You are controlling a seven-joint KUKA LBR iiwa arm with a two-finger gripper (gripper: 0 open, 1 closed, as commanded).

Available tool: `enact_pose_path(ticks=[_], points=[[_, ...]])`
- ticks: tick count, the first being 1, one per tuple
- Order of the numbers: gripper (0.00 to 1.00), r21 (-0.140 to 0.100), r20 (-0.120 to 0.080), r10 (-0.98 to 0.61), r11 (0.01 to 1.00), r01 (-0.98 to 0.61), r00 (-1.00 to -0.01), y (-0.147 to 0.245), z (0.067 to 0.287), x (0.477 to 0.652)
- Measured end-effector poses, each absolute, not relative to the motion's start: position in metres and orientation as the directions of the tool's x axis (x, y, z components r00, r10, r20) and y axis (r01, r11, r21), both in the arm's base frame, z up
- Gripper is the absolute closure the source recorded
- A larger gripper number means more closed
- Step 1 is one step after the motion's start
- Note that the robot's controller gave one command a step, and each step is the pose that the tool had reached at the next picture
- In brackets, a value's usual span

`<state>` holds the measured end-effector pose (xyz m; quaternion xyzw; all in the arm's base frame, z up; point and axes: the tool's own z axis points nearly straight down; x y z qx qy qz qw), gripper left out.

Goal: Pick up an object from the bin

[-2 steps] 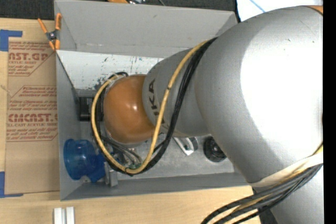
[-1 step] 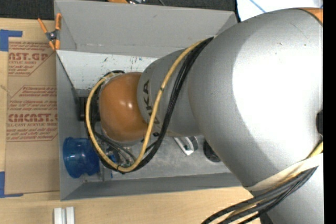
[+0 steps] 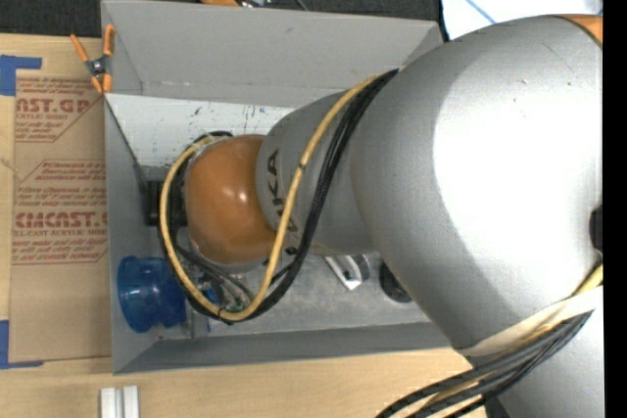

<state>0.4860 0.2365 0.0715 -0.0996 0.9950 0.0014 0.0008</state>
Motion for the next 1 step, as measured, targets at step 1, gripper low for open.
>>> enact_pose_path(ticks=[1], points=[[1.00,0.002,0.004,-0.198,0.980,-0.198,-0.980,0.2359,0.0948,0.4841]])
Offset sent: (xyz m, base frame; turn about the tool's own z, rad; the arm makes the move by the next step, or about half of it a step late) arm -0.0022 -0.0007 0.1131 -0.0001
